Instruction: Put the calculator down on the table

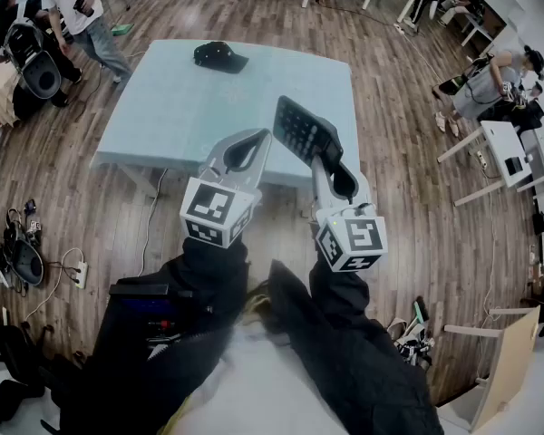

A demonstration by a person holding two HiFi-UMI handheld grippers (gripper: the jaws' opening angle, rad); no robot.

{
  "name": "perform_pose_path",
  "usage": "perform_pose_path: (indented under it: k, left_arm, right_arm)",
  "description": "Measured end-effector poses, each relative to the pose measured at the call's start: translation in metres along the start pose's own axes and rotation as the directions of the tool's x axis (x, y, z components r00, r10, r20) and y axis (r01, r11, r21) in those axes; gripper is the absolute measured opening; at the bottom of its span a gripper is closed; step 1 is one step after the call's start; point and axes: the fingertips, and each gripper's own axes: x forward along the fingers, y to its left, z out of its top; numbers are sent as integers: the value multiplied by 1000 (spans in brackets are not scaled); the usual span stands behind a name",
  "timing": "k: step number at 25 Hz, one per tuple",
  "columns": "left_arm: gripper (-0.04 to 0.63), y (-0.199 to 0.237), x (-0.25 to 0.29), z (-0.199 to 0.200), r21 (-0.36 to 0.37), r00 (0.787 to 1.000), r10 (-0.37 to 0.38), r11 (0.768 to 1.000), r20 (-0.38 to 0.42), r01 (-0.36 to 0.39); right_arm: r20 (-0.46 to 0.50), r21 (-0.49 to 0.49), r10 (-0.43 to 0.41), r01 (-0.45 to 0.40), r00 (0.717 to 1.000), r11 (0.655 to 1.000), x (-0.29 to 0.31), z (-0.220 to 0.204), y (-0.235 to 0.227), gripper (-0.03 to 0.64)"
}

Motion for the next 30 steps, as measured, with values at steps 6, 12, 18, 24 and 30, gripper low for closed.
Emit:
perform_pose_path:
  k: [6, 12, 18, 24, 30]
  left_arm:
    - [2, 13, -5, 1, -9, 1000, 0, 1000, 5, 0]
    - [2, 24, -14, 0, -20, 1000, -4, 1000, -4, 4]
    - [2, 30, -19, -4, -35, 1000, -12, 999, -11, 11]
    - [2, 37, -24, -5, -41, 1000, -20, 999, -11, 20]
    - [2, 44, -32, -11, -53, 999, -26, 998, -22, 24]
  right_arm:
    - [-16, 1, 3, -3, 1000, 1000, 9, -4, 10, 74]
    - [-33, 1, 3, -3, 999, 1000, 15, -6, 24, 74]
    - [-30, 28, -1, 2, 1000, 1000, 16, -8, 30, 77]
    - [-22, 59, 3, -2, 1000, 998, 20, -11, 39, 77]
    - [-16, 67, -6, 7, 1000, 998, 20, -13, 49, 74]
